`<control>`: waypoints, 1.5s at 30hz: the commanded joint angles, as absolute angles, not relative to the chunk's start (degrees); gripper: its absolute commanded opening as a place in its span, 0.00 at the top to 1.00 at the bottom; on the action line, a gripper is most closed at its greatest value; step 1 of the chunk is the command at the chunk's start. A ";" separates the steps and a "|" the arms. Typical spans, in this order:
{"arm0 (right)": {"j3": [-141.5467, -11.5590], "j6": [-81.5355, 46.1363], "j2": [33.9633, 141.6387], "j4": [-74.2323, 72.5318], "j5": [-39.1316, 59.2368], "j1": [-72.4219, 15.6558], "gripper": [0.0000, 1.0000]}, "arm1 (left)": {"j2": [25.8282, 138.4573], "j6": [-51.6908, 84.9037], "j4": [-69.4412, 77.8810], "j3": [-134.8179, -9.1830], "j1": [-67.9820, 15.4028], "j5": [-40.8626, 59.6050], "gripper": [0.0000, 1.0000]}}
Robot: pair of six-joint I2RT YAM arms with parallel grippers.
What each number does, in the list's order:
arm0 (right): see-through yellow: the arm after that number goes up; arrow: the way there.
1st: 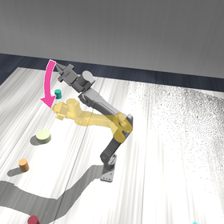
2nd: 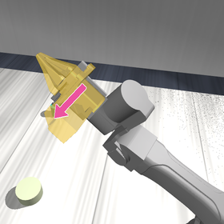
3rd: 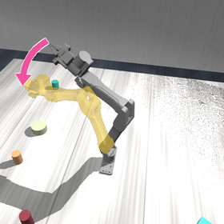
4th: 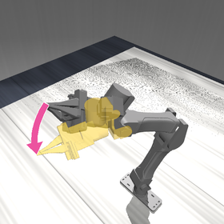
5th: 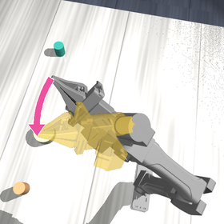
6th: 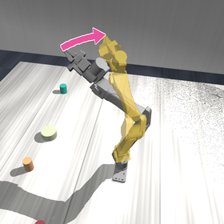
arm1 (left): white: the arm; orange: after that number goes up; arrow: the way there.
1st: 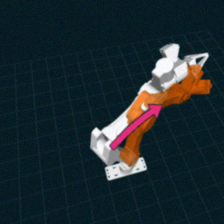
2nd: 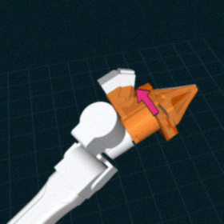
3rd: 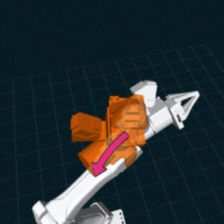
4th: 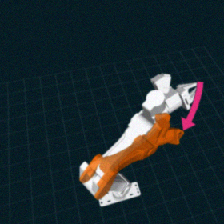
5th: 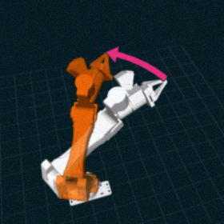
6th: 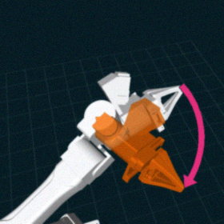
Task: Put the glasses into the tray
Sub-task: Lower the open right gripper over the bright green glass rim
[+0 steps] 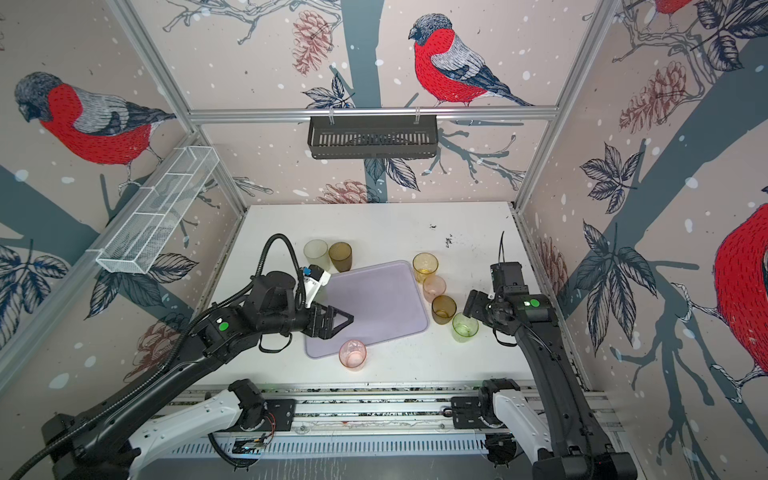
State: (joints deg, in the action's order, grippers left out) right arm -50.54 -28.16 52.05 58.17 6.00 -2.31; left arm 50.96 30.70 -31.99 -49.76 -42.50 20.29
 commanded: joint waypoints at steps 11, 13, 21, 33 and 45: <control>-45.26 -26.41 51.45 53.99 11.83 4.04 0.29 | 49.56 31.51 -27.64 -49.27 -43.32 19.25 0.03; -45.00 -26.22 52.14 53.66 11.82 4.04 0.29 | 48.90 31.79 -27.17 -48.44 -43.29 19.23 0.03; -44.21 -25.61 55.52 53.01 12.11 3.96 0.34 | 48.53 31.03 -26.39 -47.46 -43.33 19.08 0.03; -44.13 -25.82 59.88 53.08 10.62 3.44 0.47 | 50.33 28.85 -25.01 -47.74 -43.26 18.43 0.03; -44.24 -26.25 62.04 53.10 8.64 1.17 0.55 | 50.64 27.24 -25.41 -49.45 -41.88 18.75 0.03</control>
State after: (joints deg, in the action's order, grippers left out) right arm -44.07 -26.20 61.71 53.52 10.33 1.39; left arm 50.57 28.51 -27.09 -48.66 -42.17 18.04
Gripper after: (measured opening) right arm 0.455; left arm 0.970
